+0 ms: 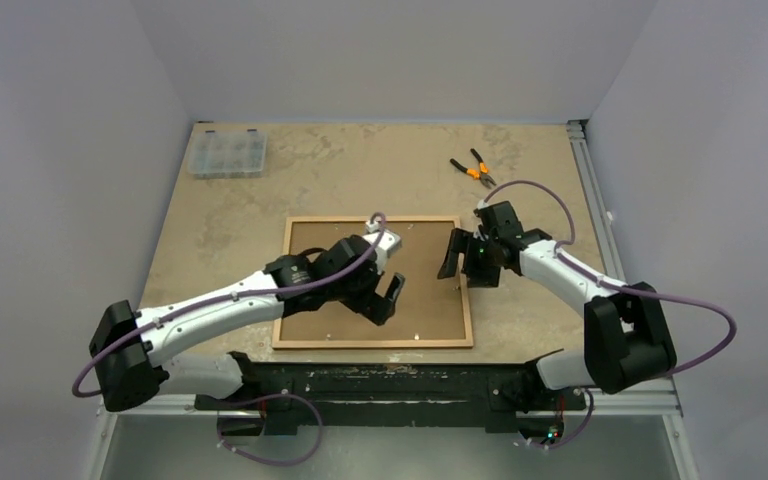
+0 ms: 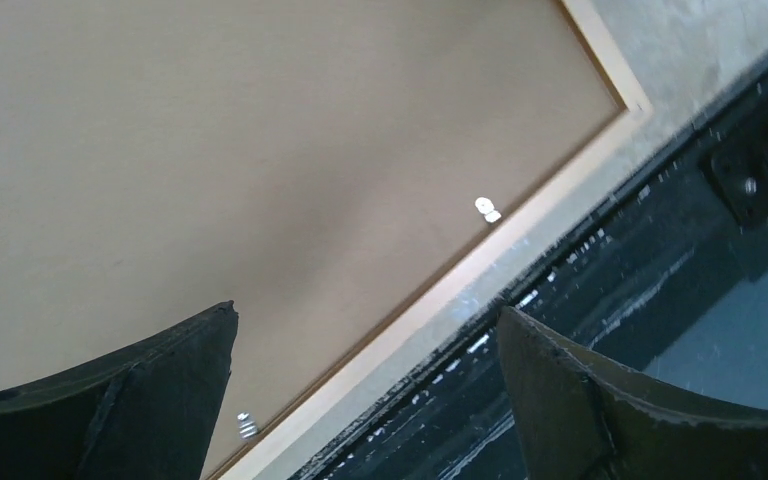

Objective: Put the photo into the frame
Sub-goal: Install the photo frame at the center of the board.

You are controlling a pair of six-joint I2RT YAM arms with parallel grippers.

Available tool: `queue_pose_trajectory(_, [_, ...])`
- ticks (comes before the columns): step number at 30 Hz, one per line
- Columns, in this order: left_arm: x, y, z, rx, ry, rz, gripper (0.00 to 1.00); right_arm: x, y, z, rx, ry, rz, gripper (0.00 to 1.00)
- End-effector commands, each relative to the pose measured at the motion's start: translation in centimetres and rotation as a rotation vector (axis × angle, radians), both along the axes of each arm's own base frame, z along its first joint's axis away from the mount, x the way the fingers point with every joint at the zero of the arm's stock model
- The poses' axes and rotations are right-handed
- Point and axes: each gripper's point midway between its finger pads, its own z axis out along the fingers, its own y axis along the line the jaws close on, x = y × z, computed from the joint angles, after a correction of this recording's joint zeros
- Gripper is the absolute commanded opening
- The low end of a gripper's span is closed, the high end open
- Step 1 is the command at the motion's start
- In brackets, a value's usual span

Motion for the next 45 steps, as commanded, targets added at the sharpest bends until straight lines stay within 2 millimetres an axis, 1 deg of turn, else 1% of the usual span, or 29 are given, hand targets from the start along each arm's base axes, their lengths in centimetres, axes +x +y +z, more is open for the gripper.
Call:
queue_pose_trajectory(1, [-2.5, -4.8, -0.2, -0.005, -0.077, -0.248, 0.97, -1.1, 2.4, 0.3, 0.12, 0.055, 0.034, 0.77])
queue_pose_trajectory(3, [-3.7, -6.5, -0.5, 0.016, -0.097, -0.317, 0.96, -1.1, 2.7, 0.8, 0.142, 0.054, 0.043, 0.78])
queue_pose_trajectory(7, [-5.8, -9.9, -1.7, 0.04, -0.1, -0.428, 0.93, -1.0, 2.3, 1.3, 0.124, 0.042, 0.043, 0.79])
queue_pose_trajectory(10, [-7.4, -12.0, -3.0, 0.08, -0.104, -0.504, 0.91, -1.1, 1.8, 1.2, 0.148, 0.053, 0.033, 0.8])
queue_pose_trajectory(11, [-7.6, -12.6, -3.3, 0.097, -0.109, -0.517, 0.89, -1.0, 1.4, 1.1, 0.157, 0.058, 0.025, 0.8])
queue_pose_trajectory(12, [-7.9, -13.2, -4.1, 0.121, -0.109, -0.529, 0.88, -1.0, 1.0, 1.0, 0.175, 0.067, 0.012, 0.8])
queue_pose_trajectory(14, [-8.4, -14.3, -4.7, 0.137, -0.12, -0.557, 0.86, -1.0, 0.0, 0.5, 0.203, 0.081, -0.008, 0.8])
queue_pose_trajectory(17, [-8.6, -15.3, -5.5, 0.156, -0.145, -0.567, 0.81, -1.3, -1.4, -0.4, 0.208, 0.102, -0.032, 0.8])
queue_pose_trajectory(19, [-8.5, -15.7, -6.1, 0.171, -0.149, -0.567, 0.79, -1.5, -2.0, -0.9, 0.179, 0.107, -0.037, 0.8])
queue_pose_trajectory(23, [-8.0, -15.8, -7.1, 0.212, -0.156, -0.563, 0.73, -1.8, -2.2, -1.4, 0.175, 0.119, -0.041, 0.8])
queue_pose_trajectory(25, [-7.8, -15.8, -7.5, 0.223, -0.16, -0.559, 0.7, -1.8, -2.2, -1.6, 0.179, 0.128, -0.041, 0.8])
queue_pose_trajectory(32, [-7.2, -15.7, -9.1, 0.277, -0.166, -0.546, 0.67, -2.1, -1.8, -2.3, 0.211, 0.152, -0.035, 0.8])
queue_pose_trajectory(35, [-7.1, -15.8, -9.4, 0.28, -0.166, -0.546, 0.61, -2.3, -1.5, -2.5, 0.227, 0.16, -0.031, 0.8])
queue_pose_trajectory(37, [-7.0, -15.9, -9.8, 0.287, -0.156, -0.549, 0.6, -2.3, -1.4, -2.6, 0.235, 0.165, -0.028, 0.79])
queue_pose_trajectory(38, [-7.0, -15.9, -10.1, 0.289, -0.149, -0.549, 0.58, -2.3, -1.4, -2.6, 0.238, 0.167, -0.03, 0.79])
queue_pose_trajectory(40, [-6.8, -15.8, -10.4, 0.291, -0.136, -0.545, 0.5, -2.4, -1.3, -2.6, 0.243, 0.17, -0.027, 0.79])
queue_pose_trajectory(45, [-6.5, -15.7, -10.2, 0.282, -0.129, -0.536, 0.23, -2.5, -1.2, -2.8, 0.255, 0.177, -0.026, 0.79])
